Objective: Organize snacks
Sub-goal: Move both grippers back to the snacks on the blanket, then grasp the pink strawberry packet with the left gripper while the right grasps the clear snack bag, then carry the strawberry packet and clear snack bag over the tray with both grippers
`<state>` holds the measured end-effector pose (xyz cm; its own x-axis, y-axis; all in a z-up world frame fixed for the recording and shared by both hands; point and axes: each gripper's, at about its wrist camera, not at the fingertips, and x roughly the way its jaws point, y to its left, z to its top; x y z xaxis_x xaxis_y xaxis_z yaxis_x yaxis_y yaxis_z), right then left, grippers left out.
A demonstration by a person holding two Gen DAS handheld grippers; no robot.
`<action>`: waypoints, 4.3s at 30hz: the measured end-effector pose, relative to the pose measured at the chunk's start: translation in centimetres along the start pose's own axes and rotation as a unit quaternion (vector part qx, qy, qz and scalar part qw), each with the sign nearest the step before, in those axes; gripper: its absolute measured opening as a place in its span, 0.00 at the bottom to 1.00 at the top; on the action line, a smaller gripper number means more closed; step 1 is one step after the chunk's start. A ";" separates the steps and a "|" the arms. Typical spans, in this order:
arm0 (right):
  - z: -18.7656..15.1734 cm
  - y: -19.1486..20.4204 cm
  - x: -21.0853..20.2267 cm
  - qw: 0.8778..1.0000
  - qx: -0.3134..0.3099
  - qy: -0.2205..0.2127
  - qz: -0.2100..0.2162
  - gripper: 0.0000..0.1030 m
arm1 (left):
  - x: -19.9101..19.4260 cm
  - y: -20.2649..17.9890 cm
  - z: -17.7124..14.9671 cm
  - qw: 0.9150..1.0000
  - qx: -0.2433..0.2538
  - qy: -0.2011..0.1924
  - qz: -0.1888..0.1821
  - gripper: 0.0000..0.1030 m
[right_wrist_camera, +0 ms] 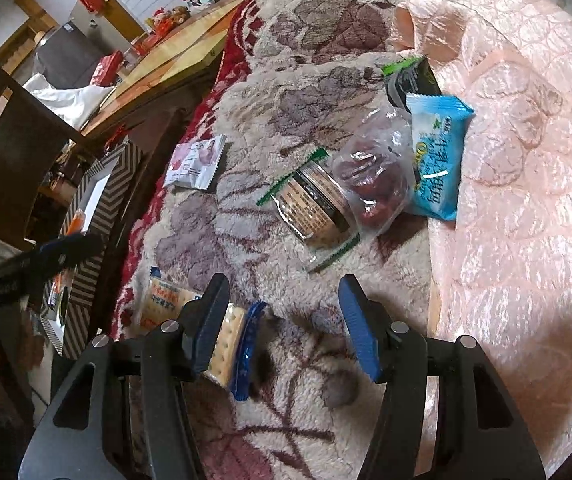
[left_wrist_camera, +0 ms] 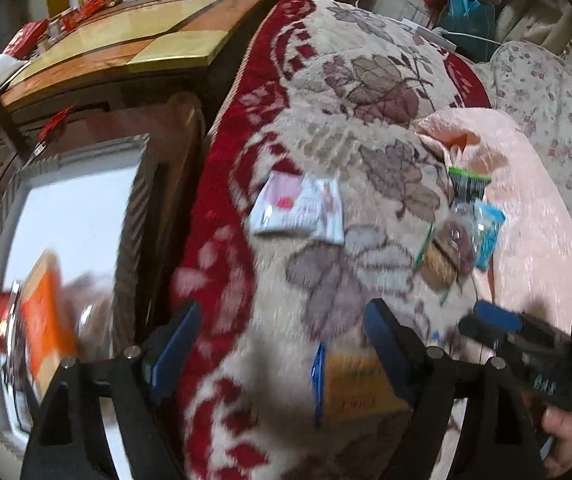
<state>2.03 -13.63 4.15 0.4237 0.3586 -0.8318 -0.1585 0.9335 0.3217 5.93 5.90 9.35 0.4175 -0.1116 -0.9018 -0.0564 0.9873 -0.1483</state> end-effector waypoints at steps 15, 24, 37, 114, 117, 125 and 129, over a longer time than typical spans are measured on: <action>3.6 -0.2 3.2 0.998 -0.058 0.009 -0.032 0.61 | 5.4 -1.2 5.0 0.999 0.016 0.040 -0.008 0.85; 6.1 0.2 4.2 0.988 -0.147 0.022 -0.050 0.64 | 6.8 -0.8 5.9 0.999 0.005 0.051 -0.006 0.86; 5.9 1.9 6.7 0.970 -0.238 0.044 -0.034 0.67 | 9.8 -2.2 7.2 0.997 0.033 0.071 0.008 0.86; -4.6 15.7 -2.7 0.976 -0.209 -0.054 0.007 0.47 | -9.0 3.6 -8.9 0.987 0.001 -0.119 0.109 0.59; -4.6 16.1 -2.8 0.976 -0.212 -0.053 0.007 0.47 | -9.0 3.9 -8.9 0.987 -0.002 -0.119 0.109 0.59; -4.3 16.8 -2.9 0.974 -0.218 -0.055 0.007 0.47 | -8.9 4.5 -9.0 0.987 -0.007 -0.118 0.108 0.59; -4.2 17.4 -2.7 0.973 -0.224 -0.053 0.008 0.47 | -8.8 4.9 -9.0 0.987 -0.011 -0.118 0.108 0.59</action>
<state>-5.61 1.66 10.04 0.5030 0.3930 -0.7698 -0.5283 0.8447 0.0860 -6.16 10.68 12.88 0.5933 0.1337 -0.7938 -0.1855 0.9823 0.0268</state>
